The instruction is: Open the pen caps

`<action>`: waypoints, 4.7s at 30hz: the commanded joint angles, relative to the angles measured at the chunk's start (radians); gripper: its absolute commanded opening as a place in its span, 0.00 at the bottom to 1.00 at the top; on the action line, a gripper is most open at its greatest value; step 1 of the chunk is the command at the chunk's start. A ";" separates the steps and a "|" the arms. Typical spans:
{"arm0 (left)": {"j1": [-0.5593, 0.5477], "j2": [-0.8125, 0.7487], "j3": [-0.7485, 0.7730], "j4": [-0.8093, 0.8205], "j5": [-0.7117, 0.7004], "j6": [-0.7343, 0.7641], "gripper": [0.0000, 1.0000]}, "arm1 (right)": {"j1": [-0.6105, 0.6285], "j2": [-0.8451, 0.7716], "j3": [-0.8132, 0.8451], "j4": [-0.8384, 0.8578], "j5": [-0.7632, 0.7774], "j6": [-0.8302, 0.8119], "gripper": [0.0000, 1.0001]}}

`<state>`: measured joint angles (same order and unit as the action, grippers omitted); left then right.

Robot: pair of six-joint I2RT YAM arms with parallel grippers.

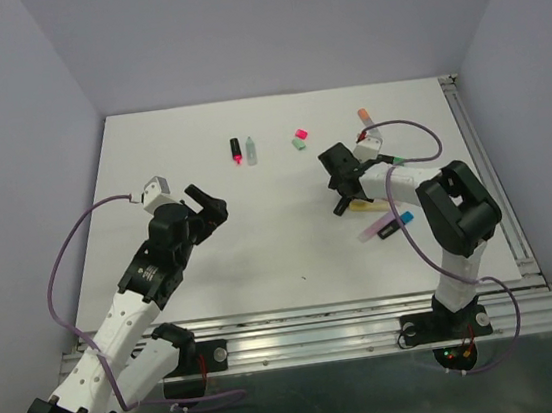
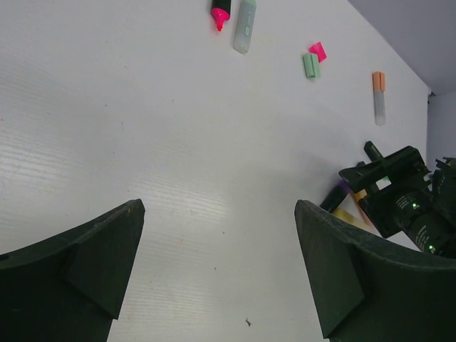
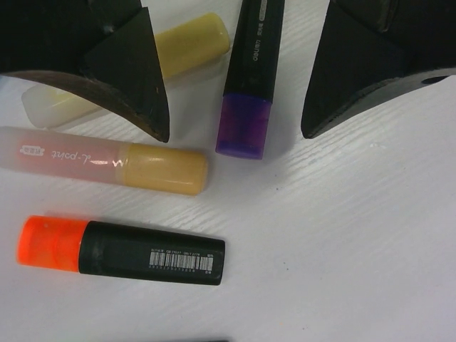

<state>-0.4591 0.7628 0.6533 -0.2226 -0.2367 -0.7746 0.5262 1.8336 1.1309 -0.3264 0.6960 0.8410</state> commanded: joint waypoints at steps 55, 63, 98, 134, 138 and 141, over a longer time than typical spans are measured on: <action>-0.039 0.069 -0.090 0.457 0.548 0.118 0.99 | -0.009 -0.360 -0.250 0.572 -0.690 -0.166 0.10; -0.151 0.156 -0.092 0.629 0.565 0.074 0.99 | 0.204 -0.536 -0.319 0.628 -0.548 -0.089 0.11; -0.291 0.334 0.014 0.623 0.372 0.150 0.50 | 0.525 -0.485 -0.207 0.524 0.010 0.224 0.10; -0.389 -0.050 -0.258 0.430 0.245 -0.143 0.00 | 0.164 -0.293 -0.089 0.548 0.070 0.000 0.01; -0.383 0.068 -0.144 0.347 0.122 -0.083 0.00 | 0.164 -0.385 -0.187 0.511 0.027 -0.013 0.01; -0.365 0.170 -0.048 0.299 0.076 -0.031 0.00 | 0.166 -0.468 -0.269 0.495 0.002 -0.029 0.01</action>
<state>-0.8398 0.8684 0.4728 0.1211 -0.0433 -0.8856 0.6888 1.4570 0.9340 0.1577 0.7315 0.8513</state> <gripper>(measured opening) 0.292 0.350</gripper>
